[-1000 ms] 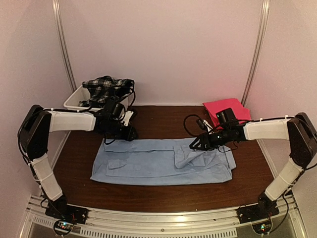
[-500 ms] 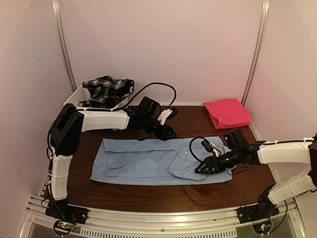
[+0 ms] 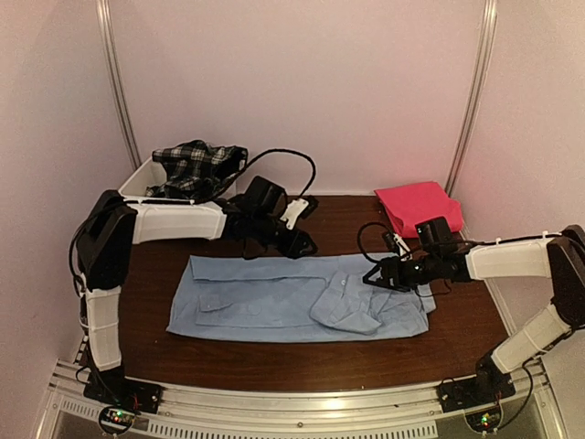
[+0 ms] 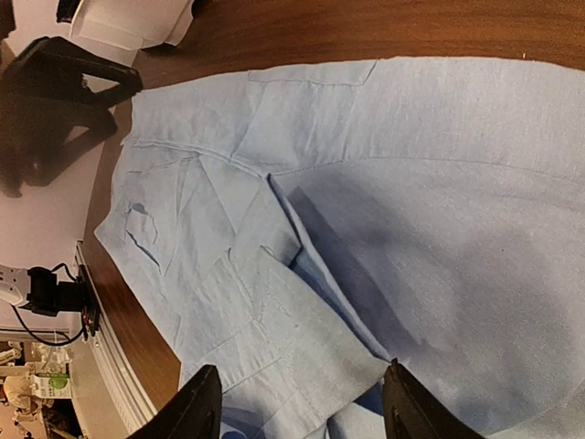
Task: Fold and stack the mixed laundry pile
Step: Adjust the rectangle-folded T-shirt at the center of the board.
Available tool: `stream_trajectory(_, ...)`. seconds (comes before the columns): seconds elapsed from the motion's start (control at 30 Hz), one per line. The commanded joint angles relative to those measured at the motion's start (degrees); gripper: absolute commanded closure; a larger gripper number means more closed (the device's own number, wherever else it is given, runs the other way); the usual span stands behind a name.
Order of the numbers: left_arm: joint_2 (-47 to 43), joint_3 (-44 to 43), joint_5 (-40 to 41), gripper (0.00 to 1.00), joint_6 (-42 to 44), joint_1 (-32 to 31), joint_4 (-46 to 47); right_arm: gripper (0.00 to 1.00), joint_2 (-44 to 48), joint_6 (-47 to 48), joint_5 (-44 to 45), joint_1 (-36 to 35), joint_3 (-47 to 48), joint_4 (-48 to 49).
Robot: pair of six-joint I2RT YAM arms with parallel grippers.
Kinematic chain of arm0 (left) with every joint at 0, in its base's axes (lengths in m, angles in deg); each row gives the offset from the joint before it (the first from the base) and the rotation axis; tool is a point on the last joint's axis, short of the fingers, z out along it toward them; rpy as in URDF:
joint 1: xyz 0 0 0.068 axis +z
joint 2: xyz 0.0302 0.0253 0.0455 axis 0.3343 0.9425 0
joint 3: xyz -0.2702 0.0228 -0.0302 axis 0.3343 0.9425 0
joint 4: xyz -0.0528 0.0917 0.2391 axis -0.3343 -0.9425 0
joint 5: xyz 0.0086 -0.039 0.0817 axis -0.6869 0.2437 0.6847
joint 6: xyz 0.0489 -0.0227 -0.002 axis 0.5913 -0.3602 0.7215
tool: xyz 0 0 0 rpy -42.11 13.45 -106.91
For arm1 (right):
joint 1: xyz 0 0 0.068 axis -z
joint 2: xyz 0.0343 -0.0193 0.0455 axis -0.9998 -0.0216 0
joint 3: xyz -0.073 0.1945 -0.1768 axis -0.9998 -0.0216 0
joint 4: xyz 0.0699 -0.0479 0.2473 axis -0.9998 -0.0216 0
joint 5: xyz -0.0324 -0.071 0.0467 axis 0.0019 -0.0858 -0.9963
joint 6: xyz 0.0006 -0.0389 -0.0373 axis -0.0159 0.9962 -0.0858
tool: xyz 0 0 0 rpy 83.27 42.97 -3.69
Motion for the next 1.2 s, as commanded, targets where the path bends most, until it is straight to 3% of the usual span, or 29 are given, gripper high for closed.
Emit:
stream_trajectory(0.0,-4.6,1.9,3.3,0.63,0.5,0.4,4.5,0.42,-3.8,0.5,-2.0,0.1,0.9,3.8)
stream_trajectory(0.23,-6.3,3.0,4.5,0.63,1.7,0.4,5.5,0.52,-8.4,1.1,-8.2,0.1,0.6,8.6)
stream_trajectory(0.43,-9.0,4.6,6.1,0.62,2.6,0.4,6.4,0.38,-7.0,0.3,-1.7,0.6,1.2,3.0)
stream_trajectory(0.7,-10.0,5.9,8.2,0.62,2.6,0.4,6.3,0.35,-8.3,-2.7,2.4,0.6,-1.0,4.0)
stream_trajectory(0.87,-11.3,7.6,8.9,0.59,2.4,0.4,8.0,0.44,-9.9,-4.5,-3.2,0.3,-1.3,9.6)
stream_trajectory(1.07,-12.8,9.0,11.7,0.54,2.3,0.4,9.6,0.4,-12.1,-5.9,-2.8,0.4,-1.0,8.4)
stream_trajectory(1.17,-13.0,9.7,11.4,0.54,2.1,0.4,10.8,0.48,-11.9,-8.5,-7.8,0.4,-2.4,14.8)
